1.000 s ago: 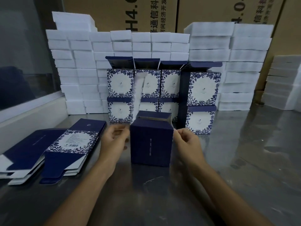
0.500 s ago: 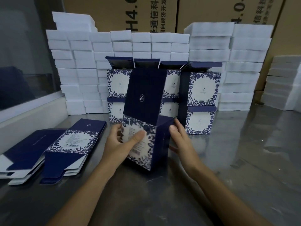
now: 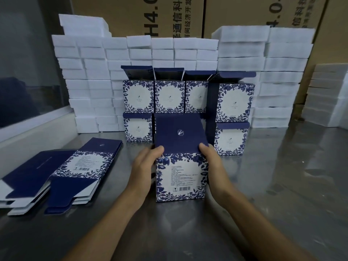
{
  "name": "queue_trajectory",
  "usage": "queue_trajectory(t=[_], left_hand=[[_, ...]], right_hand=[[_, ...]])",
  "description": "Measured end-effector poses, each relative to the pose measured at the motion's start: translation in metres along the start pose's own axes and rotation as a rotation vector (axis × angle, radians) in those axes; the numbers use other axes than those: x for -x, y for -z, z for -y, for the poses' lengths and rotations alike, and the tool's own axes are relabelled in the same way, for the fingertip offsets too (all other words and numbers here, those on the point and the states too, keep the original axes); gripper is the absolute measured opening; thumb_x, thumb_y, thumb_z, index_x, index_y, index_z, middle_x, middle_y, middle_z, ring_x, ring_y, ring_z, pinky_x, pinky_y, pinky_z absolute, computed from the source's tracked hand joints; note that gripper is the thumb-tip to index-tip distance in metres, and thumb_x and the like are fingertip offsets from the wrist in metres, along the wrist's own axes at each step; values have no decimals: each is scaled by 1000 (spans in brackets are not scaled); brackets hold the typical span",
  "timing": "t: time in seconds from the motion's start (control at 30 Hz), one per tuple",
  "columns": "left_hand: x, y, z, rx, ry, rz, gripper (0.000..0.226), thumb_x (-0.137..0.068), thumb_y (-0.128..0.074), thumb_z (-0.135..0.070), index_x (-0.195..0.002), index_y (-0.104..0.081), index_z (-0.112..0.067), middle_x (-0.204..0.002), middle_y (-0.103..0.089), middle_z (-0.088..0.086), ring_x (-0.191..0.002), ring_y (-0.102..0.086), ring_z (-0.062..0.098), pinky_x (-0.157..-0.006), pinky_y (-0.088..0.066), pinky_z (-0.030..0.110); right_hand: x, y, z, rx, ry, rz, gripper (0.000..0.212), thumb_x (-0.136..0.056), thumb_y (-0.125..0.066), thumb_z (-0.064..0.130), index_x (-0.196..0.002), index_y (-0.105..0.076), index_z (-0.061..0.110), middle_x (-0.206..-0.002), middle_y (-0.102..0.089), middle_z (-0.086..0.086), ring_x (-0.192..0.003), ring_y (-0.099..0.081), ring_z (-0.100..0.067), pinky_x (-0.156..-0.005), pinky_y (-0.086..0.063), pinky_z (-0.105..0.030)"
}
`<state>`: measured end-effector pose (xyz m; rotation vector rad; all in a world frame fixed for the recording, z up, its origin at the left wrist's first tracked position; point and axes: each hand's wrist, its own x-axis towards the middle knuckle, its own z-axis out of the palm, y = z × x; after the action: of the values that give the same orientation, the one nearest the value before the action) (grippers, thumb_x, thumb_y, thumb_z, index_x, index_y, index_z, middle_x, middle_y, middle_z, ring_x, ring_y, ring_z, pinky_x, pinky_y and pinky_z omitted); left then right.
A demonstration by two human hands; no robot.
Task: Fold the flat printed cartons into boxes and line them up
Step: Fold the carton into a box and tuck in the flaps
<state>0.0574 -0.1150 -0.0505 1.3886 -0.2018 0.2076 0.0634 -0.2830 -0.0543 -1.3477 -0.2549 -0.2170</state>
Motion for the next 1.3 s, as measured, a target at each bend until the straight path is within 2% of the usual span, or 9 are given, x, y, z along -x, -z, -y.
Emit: queue_trajectory(t=[0.1, 0.2, 0.3, 0.37, 0.47, 0.7, 0.9, 1.07, 1.3], left_hand=[[-4, -1, 3, -87, -94, -107, 19, -82, -63, -40, -91, -54, -27, -85, -69, -16, -81, -68, 9, -64, -50, 23], [-1, -3, 2, -280, -320, -143, 24, -99, -54, -28, -112, -54, -48, -112, -63, -10, -97, -65, 4, -79, -54, 24], [1, -1, 5, -619, -525, -143, 26, -100, -49, -35, -121, -63, -32, -116, -58, -3, -104, -58, 3, -88, -51, 26], [2, -3, 6, -684, -565, -161, 31, -99, -49, -32, -121, -67, -20, -120, -56, 2, -110, -55, 7, -93, -48, 23], [5, -6, 7, -767, -619, -206, 29, -99, -51, -26, -119, -69, -15, -120, -56, 8, -107, -58, 16, -88, -49, 24], [9, -9, 3, -824, -687, -274, 29, -96, -52, -26, -113, -73, -14, -112, -61, 6, -96, -63, 17, -70, -56, 37], [7, -9, 2, -829, -692, -273, 30, -96, -52, -26, -114, -72, -15, -109, -62, 4, -95, -60, 12, -73, -51, 28], [7, -8, 1, -842, -669, -269, 31, -96, -51, -28, -113, -72, -15, -111, -62, 2, -98, -57, 7, -76, -47, 22], [4, -1, 1, -830, -677, -278, 26, -98, -54, -22, -114, -72, -12, -113, -64, 6, -98, -52, 0, -82, -33, -3]], right_hand=[[0, -2, 1, 142, 85, -74, 42, -87, -56, 53, -127, -48, 42, -129, -63, 4, -110, -65, -5, -94, -52, -30], [2, -4, -1, 384, 328, -109, 30, -104, -50, 34, -133, -49, 39, -139, -51, 2, -125, -52, 0, -106, -47, -40], [5, -7, -4, 699, 566, -236, 22, -103, -52, 24, -114, -70, 29, -145, -42, -6, -131, -43, -4, -110, -41, -45], [6, -11, -3, 941, 705, -321, 20, -98, -59, 27, -109, -75, 25, -144, -49, -10, -132, -46, -25, -103, -39, -47], [10, -20, -2, 1139, 816, -322, 17, -95, -64, 30, -107, -76, 28, -129, -64, -1, -124, -55, -29, -96, -39, -52], [12, -29, 3, 1148, 772, -247, 24, -99, -49, 36, -98, -72, 29, -108, -66, 10, -104, -59, -21, -89, -41, -54], [5, -12, -2, 1022, 788, -238, 19, -98, -62, 28, -103, -75, 15, -108, -65, -3, -101, -60, -26, -82, -47, -49], [-1, -8, -3, 956, 794, -244, 30, -99, -53, 31, -99, -74, 10, -106, -61, -5, -96, -56, -26, -77, -50, -46], [-3, 9, -3, 638, 525, -218, 27, -102, -45, 26, -106, -70, 16, -114, -57, 4, -111, -51, 9, -95, -40, -13]])
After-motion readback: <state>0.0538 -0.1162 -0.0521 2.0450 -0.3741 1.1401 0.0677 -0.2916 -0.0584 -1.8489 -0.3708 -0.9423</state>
